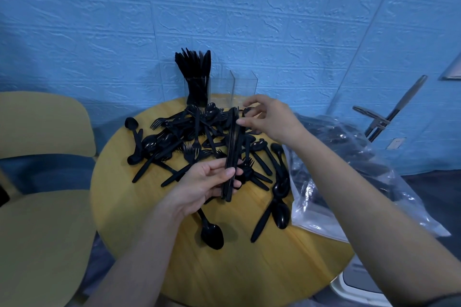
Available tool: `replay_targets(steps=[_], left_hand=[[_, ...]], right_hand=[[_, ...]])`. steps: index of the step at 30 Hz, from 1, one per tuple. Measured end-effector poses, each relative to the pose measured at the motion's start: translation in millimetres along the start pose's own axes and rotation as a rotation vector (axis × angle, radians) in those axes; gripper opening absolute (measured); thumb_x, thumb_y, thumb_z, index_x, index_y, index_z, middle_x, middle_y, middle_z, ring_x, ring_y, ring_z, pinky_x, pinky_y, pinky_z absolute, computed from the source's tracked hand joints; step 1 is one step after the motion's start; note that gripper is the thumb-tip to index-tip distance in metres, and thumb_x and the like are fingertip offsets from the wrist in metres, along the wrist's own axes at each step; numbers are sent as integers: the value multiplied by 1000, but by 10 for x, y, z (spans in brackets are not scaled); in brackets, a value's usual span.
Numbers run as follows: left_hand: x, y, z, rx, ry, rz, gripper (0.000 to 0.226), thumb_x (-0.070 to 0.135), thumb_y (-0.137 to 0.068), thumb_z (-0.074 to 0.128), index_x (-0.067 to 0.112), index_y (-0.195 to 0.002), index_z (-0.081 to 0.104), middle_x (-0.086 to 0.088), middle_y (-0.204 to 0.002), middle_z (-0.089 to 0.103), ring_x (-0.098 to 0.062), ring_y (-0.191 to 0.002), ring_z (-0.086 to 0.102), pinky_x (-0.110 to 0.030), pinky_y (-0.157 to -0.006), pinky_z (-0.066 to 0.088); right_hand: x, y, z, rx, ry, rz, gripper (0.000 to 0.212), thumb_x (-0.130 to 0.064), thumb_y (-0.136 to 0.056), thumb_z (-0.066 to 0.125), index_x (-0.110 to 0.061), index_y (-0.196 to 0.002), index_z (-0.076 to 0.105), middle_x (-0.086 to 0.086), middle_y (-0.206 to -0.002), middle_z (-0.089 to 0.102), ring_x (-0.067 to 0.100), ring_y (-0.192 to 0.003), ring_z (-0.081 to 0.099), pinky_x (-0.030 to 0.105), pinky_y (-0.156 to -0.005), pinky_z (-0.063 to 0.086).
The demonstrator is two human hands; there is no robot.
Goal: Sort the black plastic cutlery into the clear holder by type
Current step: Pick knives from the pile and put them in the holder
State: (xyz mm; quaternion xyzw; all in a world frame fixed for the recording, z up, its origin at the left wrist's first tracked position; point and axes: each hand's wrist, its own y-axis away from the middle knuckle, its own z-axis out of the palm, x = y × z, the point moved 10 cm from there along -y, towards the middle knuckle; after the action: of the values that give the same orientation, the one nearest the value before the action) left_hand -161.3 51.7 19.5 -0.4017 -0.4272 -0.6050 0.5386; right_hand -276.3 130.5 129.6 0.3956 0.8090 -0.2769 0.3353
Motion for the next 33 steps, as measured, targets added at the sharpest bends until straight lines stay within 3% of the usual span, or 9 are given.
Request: replay_targets(steps=[3,6,14,17,21,23,26,29,33], left_hand=[[-2,-24,-81,51,50,12,33,12,-79,60,8,-111,63,-1,-86,70,-13,-75,68,-27,-66,58],[-18,-44,-131,82,64,9,23,5,-88,55,7,-109,64,-1,-86,70,-15,-78,70,-27,-67,58],[-19,-37,-210,140,69,15,22,4,-91,54,7,-109,64,-1,-88,70,-16,-80,70,-28,-68,59],[-13,-42,-223,158,76,18,21,4,-91,54,7,-109,64,-1,-87,71,-16,-80,70,-28,-68,59],[-8,-41,-239,174,83,21,21,4,-90,54,8,-108,65,-1,-87,71,-16,-79,70,-27,-67,58],[-4,-37,-242,174,88,24,21,4,-90,54,8,-109,65,-1,-87,71,-15,-79,70,-27,-67,58],[10,-33,-235,171,88,33,22,4,-91,54,8,-109,64,0,-87,70,-15,-79,70,-27,-67,58],[15,-33,-234,177,90,37,22,4,-92,53,7,-110,64,-1,-87,70,-15,-79,70,-28,-68,58],[14,-24,-255,197,120,33,22,5,-92,52,7,-111,64,-2,-90,70,-15,-79,69,-28,-69,59]], right_hand=[[278,18,-85,-48,459,88,24,-29,-84,71,-12,-99,63,3,-92,65,17,-80,59,30,-74,51],[746,219,69,-336,912,272,29,-31,-86,67,-10,-104,61,5,-103,61,25,-93,60,40,-86,52],[827,379,251,-409,1064,302,32,-32,-94,54,-11,-117,51,7,-118,52,27,-107,55,34,-78,42],[849,354,221,-380,1021,333,30,-36,-94,53,-10,-109,53,5,-104,50,27,-105,56,35,-79,44],[907,229,69,-268,801,394,36,-38,-92,54,-12,-70,42,7,-88,54,22,-78,58,34,-72,50],[880,222,-18,-250,661,413,32,-33,-92,56,-9,-71,49,8,-78,57,17,-66,55,29,-61,47],[761,193,-229,-161,550,386,18,-17,-88,59,-2,-92,68,12,-87,68,16,-71,61,31,-71,51],[590,162,-450,-22,400,306,17,-8,-86,54,-9,-94,69,5,-63,64,-1,-40,54,19,-50,49],[322,166,-662,126,80,157,5,-8,-87,66,-10,-92,65,2,-66,63,-2,-39,54,10,-45,43]])
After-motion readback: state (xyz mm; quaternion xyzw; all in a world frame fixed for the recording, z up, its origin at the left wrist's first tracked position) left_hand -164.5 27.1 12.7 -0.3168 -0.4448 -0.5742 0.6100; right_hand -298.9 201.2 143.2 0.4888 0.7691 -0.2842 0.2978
